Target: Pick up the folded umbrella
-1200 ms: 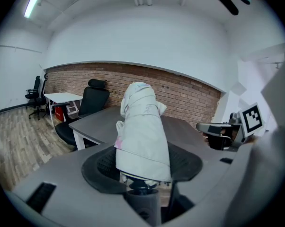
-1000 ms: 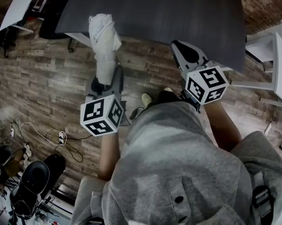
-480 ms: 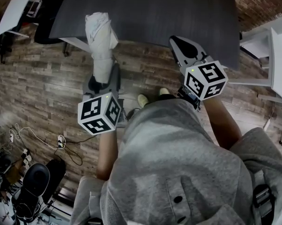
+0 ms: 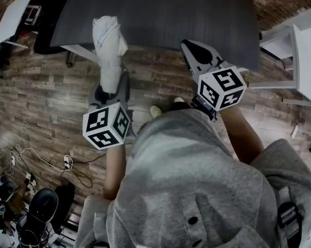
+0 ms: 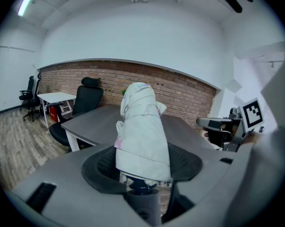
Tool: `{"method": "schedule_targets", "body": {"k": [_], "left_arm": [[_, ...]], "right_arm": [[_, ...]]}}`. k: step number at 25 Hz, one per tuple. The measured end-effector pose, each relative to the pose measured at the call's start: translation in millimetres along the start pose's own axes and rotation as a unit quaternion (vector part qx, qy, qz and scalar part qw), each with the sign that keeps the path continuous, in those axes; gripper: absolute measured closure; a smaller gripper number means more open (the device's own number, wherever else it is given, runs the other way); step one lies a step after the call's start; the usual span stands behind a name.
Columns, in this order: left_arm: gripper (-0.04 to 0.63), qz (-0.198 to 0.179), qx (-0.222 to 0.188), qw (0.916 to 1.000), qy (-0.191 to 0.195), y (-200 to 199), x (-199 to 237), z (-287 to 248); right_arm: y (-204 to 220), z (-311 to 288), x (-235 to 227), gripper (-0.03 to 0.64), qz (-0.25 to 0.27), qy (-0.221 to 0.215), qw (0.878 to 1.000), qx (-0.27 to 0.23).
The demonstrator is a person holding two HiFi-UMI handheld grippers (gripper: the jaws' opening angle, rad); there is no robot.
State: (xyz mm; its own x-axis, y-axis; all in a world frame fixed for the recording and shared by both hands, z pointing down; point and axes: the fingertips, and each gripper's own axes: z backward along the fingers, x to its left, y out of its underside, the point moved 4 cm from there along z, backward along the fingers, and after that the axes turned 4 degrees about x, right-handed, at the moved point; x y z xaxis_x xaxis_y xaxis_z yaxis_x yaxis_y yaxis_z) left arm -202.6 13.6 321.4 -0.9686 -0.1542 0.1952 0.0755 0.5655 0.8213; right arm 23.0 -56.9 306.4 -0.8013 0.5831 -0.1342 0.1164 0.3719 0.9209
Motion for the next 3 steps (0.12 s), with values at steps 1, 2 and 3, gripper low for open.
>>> {"method": "schedule_targets", "body": {"k": [1, 2, 3], "left_arm": [[0.341, -0.001, 0.001, 1.0000, -0.001, 0.9, 1.8, 0.3], [0.341, -0.001, 0.002, 1.0000, -0.002, 1.9, 3.0, 0.3], [0.341, -0.002, 0.003, 1.0000, -0.003, 2.9, 4.2, 0.3]], "right_arm": [[0.4, 0.0, 1.6, 0.592, 0.000, -0.001, 1.000, -0.001], [0.9, 0.4, 2.7, 0.592, 0.001, -0.001, 1.000, -0.002], [1.4, 1.0, 3.5, 0.592, 0.001, -0.001, 1.000, -0.003]]}}
